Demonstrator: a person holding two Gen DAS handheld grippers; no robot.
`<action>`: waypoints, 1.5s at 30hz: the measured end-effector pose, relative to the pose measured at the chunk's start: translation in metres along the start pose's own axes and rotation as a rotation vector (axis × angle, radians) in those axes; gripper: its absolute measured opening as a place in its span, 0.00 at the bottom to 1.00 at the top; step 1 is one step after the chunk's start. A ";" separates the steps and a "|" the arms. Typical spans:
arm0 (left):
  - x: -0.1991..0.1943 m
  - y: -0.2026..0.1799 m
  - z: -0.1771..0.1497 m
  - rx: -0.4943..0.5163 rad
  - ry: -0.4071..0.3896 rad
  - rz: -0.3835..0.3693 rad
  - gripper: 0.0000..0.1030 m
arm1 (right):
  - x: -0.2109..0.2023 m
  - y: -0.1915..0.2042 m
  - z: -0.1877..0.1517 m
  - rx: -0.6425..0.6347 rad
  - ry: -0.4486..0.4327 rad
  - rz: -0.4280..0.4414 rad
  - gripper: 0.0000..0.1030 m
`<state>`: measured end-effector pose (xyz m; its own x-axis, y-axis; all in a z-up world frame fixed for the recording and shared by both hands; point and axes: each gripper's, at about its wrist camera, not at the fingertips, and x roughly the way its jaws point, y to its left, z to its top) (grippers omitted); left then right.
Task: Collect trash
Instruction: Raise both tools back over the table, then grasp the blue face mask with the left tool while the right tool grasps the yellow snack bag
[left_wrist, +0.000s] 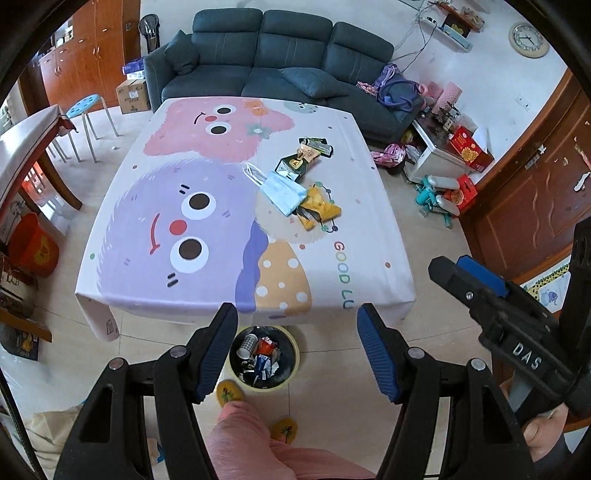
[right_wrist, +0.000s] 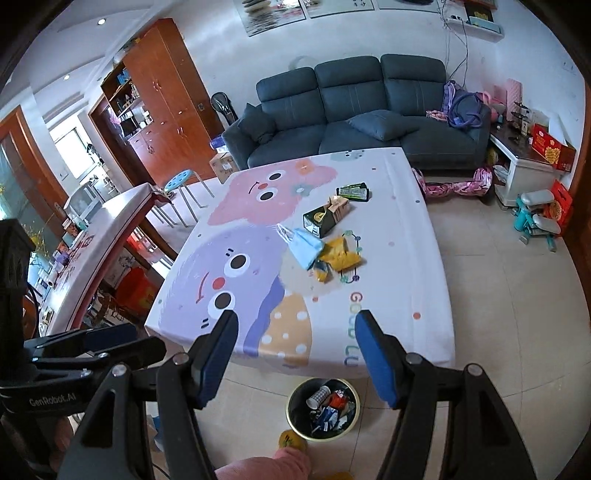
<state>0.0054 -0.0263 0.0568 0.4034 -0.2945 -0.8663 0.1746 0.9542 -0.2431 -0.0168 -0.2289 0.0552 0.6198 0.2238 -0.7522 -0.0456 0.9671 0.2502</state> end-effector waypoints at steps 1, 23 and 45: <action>0.004 0.003 0.008 0.004 0.005 -0.005 0.64 | 0.005 -0.002 0.005 0.004 0.007 -0.003 0.64; 0.152 0.046 0.133 0.055 0.152 -0.156 0.64 | 0.166 -0.063 0.064 0.265 0.266 -0.048 0.54; 0.276 0.027 0.176 -0.255 0.247 -0.029 0.64 | 0.297 -0.105 0.075 0.088 0.587 0.208 0.28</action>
<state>0.2795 -0.0910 -0.1121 0.1672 -0.3298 -0.9291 -0.0600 0.9372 -0.3435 0.2308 -0.2731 -0.1493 0.0700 0.4590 -0.8857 -0.0391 0.8884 0.4573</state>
